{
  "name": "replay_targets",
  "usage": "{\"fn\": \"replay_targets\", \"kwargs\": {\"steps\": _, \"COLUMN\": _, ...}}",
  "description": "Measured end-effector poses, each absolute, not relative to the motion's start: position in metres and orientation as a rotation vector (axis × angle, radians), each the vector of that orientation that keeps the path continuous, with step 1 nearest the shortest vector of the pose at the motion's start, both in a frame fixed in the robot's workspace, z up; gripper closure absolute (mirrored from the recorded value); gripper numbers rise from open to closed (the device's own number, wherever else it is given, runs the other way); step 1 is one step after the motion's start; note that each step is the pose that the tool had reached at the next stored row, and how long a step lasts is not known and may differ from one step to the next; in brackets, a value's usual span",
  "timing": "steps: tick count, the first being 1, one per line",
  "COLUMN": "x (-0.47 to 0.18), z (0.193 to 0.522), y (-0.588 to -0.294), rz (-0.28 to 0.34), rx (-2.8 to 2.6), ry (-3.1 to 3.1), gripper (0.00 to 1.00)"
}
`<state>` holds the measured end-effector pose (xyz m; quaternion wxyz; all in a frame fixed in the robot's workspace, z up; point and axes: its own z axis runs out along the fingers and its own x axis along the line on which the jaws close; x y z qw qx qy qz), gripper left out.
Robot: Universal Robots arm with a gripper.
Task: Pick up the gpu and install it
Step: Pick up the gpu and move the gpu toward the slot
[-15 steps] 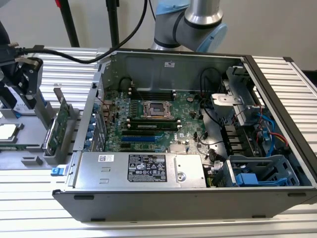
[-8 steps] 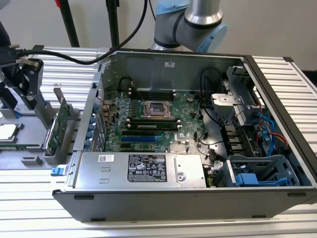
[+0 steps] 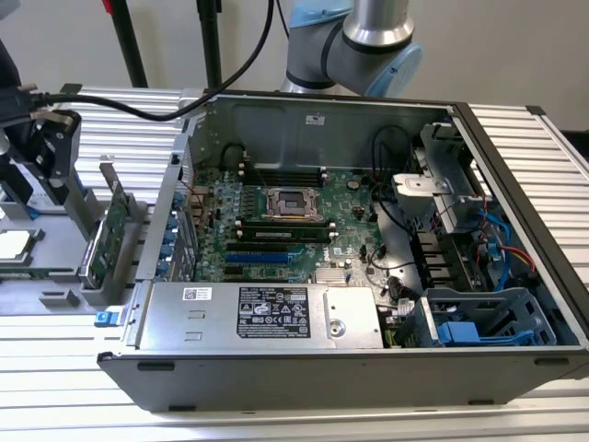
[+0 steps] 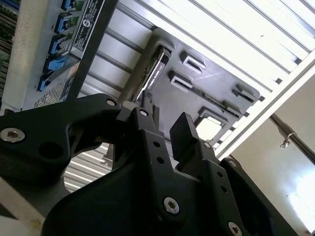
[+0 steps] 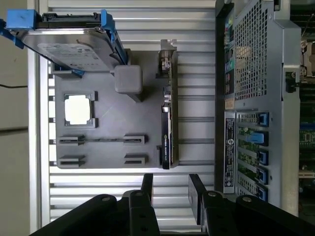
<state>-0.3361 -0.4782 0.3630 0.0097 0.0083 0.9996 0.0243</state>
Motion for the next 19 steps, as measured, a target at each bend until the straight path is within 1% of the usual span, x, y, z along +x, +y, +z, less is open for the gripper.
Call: {"fn": "replay_targets", "kwargs": {"steps": 19, "x": -0.3360, "z": 0.3531, "y": -0.4782, "rz": 0.076, "rx": 0.023, "ry": 3.121, "gripper": 0.00}}
